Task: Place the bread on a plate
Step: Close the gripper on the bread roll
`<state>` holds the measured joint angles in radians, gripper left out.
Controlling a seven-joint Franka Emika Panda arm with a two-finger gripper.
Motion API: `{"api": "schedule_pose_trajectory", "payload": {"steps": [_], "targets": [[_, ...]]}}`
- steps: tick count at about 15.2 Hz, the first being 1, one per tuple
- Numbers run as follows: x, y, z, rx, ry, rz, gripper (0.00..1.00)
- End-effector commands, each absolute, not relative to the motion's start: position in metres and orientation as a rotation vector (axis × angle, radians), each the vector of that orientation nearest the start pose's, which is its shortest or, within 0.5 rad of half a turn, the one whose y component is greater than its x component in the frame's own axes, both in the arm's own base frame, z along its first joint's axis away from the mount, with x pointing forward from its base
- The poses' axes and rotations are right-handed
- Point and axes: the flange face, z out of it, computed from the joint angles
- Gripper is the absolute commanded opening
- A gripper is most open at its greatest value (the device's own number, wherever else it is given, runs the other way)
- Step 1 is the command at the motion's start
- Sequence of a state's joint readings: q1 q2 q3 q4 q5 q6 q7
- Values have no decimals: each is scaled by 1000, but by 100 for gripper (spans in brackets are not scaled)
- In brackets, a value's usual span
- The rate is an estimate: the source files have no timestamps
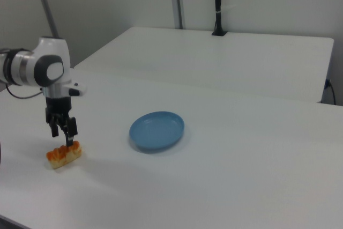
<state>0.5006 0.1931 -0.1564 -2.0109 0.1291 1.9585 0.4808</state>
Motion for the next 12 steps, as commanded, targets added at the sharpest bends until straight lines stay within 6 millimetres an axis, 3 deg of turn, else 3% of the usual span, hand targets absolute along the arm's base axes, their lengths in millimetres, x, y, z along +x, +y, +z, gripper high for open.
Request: {"api": "schedule_pose_trajectory", "payload": {"steps": [1,5,6,9,10,12], "targets": [[512,181,321,-3138,382,373,100],[518,177,310,-3134,407,335,100],[518,177,310,-3133,415,330,95],[515,186,309,-3138,416,332,66],[514,190,307,-3141,407,336,47],[510,199,302,-3151,386,349,28]]}}
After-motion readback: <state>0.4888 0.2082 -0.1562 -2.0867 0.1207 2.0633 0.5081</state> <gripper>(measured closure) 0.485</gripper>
